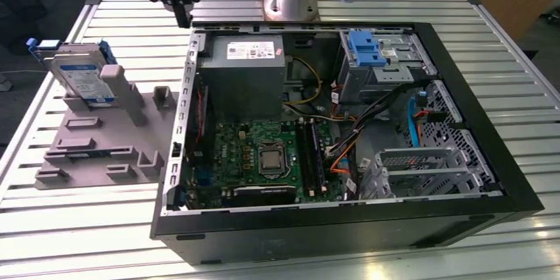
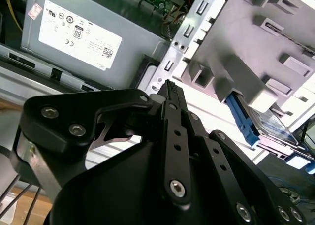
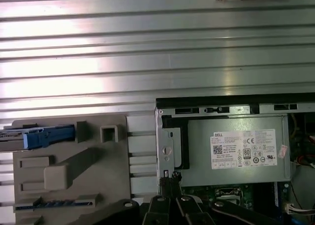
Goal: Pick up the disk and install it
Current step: 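Reach for the disk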
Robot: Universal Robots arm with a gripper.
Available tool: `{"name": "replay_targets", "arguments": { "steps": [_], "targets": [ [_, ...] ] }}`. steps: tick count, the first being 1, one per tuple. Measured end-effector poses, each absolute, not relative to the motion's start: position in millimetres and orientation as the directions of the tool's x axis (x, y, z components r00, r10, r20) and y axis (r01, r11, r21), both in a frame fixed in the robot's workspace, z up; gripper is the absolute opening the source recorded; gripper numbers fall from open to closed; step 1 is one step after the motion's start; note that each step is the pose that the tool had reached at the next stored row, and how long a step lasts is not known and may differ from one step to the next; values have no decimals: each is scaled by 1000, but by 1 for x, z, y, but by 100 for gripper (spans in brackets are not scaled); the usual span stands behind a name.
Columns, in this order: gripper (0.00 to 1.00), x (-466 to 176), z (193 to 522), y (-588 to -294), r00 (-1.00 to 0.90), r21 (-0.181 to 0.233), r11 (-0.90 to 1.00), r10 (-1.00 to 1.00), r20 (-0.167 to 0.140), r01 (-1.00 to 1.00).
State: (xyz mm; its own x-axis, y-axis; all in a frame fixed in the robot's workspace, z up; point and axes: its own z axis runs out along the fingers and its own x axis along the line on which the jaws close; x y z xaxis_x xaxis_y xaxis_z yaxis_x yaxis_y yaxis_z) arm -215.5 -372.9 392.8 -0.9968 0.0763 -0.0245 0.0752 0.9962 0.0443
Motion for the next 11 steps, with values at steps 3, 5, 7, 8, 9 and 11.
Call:
{"name": "replay_targets", "arguments": {
  "steps": [3,5,7,8,9,11],
  "targets": [
    [11,-224,393,-371,-997,44,996,76,-24,75],
    [11,-231,393,-370,-997,44,996,76,-24,75],
    [11,-237,393,-368,-997,44,996,76,-24,75],
    [11,-241,392,-367,-997,44,996,76,-24,75],
    [11,-243,392,-367,-997,44,996,76,-24,75],
    [11,-249,392,-366,-997,44,996,76,-25,75]
  ]
}}
